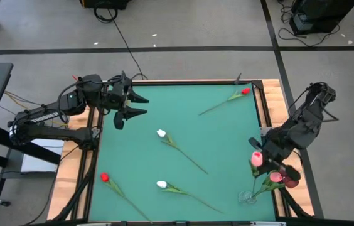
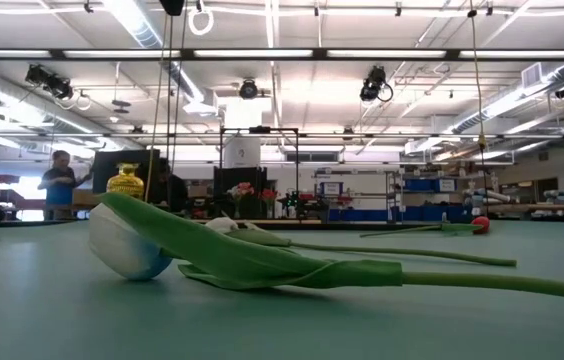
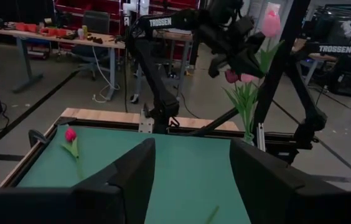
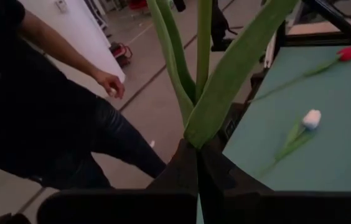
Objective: Sort flowers into vase by color
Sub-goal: Put the pink tulip into the transparent vase
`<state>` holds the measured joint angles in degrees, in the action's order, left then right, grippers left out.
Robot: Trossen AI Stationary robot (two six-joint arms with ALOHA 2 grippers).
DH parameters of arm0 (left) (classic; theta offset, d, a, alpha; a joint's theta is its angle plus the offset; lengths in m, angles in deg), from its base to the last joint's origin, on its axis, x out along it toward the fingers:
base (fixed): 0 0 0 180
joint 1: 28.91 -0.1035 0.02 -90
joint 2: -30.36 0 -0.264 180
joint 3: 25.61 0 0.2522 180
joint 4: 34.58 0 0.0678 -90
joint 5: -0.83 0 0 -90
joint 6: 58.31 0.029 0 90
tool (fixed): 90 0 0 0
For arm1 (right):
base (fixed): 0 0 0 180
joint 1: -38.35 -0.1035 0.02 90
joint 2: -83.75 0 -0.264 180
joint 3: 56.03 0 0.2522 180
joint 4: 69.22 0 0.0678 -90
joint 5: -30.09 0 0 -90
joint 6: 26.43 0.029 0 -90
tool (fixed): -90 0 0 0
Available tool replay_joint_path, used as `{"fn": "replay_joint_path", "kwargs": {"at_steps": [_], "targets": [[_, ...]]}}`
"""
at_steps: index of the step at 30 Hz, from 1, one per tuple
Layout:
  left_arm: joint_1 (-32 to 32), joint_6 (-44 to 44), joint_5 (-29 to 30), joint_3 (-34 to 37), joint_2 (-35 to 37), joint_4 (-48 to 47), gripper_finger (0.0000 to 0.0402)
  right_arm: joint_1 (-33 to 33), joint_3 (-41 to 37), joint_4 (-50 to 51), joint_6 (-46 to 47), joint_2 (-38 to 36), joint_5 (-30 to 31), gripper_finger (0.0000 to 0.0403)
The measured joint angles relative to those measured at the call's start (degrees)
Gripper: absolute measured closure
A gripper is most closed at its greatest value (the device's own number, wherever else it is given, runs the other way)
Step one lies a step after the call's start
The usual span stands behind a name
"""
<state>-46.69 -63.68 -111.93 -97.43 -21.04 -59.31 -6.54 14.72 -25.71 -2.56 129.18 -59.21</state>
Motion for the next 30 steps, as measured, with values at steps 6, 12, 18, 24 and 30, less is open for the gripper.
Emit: {"fn": "replay_joint_path", "kwargs": {"at_steps": [6, 12, 18, 24, 30], "targets": [[0.0, 0.0, 0.0, 0.0, 0.0, 0.0, 0.0189, -1.9, -3.1, -2.7, -0.5, 1.0, 1.1, 0.0401], [0.0, 0.0, 0.0, 0.0, 0.0, 0.0, 0.0189, -3.2, -3.9, -2.6, -0.5, 1.1, 1.2, 0.0401], [0.0, 0.0, 0.0, 0.0, 0.0, 0.0, 0.0189, -3.7, -3.9, -1.8, -4.9, 1.4, -1.5, 0.0399], [0.0, 0.0, 0.0, 0.0, 0.0, 0.0, 0.0189, -6.0, -3.9, 1.3, -13.0, 4.4, -3.9, 0.0357], [0.0, 0.0, 0.0, 0.0, 0.0, 0.0, 0.0189, -7.2, -3.9, 1.4, -14.4, 6.9, -4.0, 0.0320]]}}
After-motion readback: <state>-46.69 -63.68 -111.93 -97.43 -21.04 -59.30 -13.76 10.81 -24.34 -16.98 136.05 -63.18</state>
